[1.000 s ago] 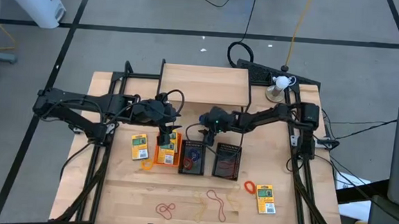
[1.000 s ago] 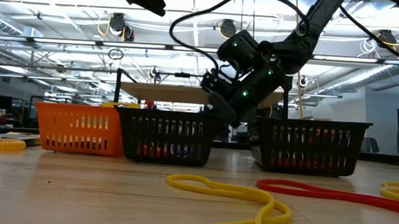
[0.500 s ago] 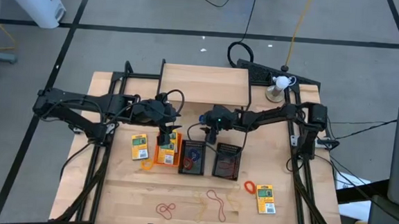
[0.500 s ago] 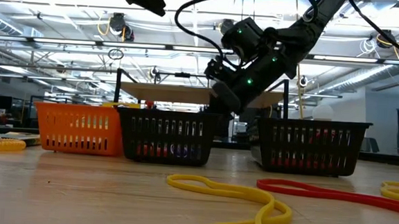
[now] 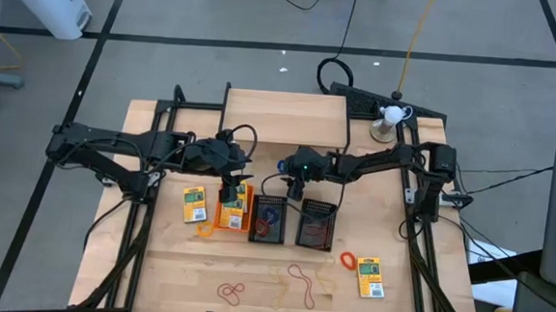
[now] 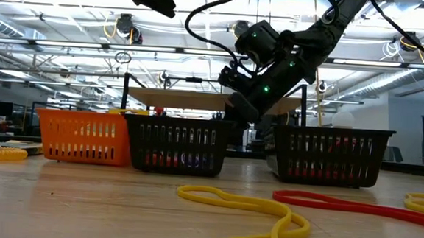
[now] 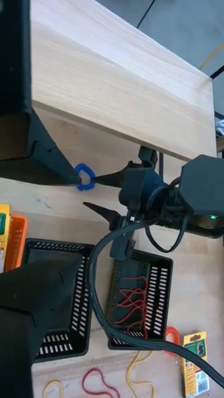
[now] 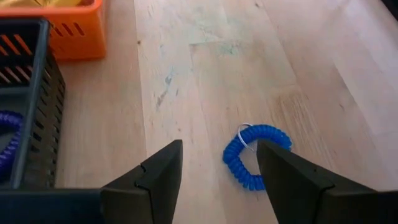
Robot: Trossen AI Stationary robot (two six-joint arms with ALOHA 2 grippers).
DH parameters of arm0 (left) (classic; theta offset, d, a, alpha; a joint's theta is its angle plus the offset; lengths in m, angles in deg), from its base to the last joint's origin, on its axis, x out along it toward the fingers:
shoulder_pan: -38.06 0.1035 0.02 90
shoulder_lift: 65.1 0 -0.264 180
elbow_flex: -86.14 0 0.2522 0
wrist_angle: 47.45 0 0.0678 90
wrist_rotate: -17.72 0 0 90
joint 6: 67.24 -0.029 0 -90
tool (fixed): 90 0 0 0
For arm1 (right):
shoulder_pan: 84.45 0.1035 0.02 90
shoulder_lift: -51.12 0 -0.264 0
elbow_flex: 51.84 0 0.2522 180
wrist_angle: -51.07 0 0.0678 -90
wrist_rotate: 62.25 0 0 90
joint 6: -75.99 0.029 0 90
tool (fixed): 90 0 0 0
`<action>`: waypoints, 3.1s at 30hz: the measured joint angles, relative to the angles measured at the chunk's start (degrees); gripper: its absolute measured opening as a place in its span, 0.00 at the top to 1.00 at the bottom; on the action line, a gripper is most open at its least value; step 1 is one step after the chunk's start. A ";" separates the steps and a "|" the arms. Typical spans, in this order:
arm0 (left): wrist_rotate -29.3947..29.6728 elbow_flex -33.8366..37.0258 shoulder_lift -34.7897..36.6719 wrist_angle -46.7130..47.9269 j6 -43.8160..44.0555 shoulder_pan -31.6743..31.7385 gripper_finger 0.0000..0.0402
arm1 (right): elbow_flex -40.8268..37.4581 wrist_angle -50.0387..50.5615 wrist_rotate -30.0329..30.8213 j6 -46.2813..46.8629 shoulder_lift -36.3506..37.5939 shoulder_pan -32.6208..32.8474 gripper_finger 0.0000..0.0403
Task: Pick & Place Office Desk Supplies
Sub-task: Put the blue spring rubber band into the left black bin
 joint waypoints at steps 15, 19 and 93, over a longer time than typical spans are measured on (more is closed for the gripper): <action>-1.55 0.00 0.00 0.06 0.82 -0.70 0.54 | -0.02 0.34 -0.16 -1.27 0.00 -0.06 0.51; -1.55 0.00 0.00 0.04 0.83 -0.70 0.54 | -0.02 0.07 0.03 -2.40 -0.44 0.60 0.51; -2.99 0.00 0.00 0.06 1.95 -0.70 0.54 | 0.00 -2.54 -3.29 -4.02 -5.27 -1.59 0.51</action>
